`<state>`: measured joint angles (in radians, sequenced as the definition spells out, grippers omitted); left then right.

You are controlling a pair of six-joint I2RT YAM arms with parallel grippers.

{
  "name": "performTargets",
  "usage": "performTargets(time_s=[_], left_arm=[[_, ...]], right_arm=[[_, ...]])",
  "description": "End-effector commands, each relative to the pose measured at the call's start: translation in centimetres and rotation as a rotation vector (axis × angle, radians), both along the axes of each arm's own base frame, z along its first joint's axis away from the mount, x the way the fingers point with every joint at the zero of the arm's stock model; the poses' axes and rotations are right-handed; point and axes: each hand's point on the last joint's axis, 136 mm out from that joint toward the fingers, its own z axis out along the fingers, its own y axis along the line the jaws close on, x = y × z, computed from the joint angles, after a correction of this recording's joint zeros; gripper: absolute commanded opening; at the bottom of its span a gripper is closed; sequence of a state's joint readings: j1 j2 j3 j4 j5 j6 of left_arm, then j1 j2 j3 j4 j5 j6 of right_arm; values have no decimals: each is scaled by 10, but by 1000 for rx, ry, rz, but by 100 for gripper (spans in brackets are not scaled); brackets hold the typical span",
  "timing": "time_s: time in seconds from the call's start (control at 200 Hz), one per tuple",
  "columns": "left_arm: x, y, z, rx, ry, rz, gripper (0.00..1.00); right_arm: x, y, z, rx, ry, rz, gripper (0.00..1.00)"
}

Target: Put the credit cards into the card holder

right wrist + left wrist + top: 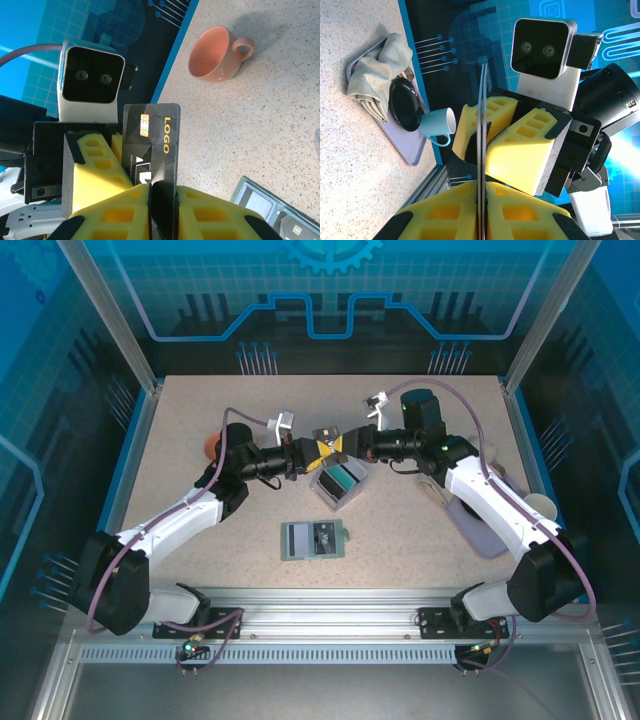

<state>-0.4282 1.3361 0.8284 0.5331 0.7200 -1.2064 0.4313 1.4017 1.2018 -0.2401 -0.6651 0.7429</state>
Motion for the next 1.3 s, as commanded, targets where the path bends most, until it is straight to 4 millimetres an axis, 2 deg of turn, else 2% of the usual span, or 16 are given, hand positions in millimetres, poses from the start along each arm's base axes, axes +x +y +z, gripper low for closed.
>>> performTargets(time_s=[0.0,0.23,0.285,0.345,0.47,0.7,0.96,1.195,1.296], left_arm=[[-12,5,62,-93,-190,-22,12],[-11,6,60,-90,-183,-21,13],[-11,6,58,-89,-179,-19,15],[-10,7,59,-91,-178,-15,16],[-10,7,60,-93,-179,-16,18],[-11,9,64,-111,-188,-15,13],[-13,10,65,-115,-188,-23,13],[-13,11,67,-118,-191,-23,15],[-13,11,66,-118,-190,-15,8]], right_arm=[[2,-15,-39,-88,113,-49,20],[1,-14,-38,-72,114,-42,17],[2,-15,-38,-75,117,-47,17],[1,-15,-38,-70,116,-40,13],[1,-15,-38,-74,118,-39,13],[3,-23,-48,-108,148,-70,15],[5,-25,-47,-104,149,-78,19],[6,-27,-48,-110,151,-84,12],[4,-24,-46,-95,152,-69,13]])
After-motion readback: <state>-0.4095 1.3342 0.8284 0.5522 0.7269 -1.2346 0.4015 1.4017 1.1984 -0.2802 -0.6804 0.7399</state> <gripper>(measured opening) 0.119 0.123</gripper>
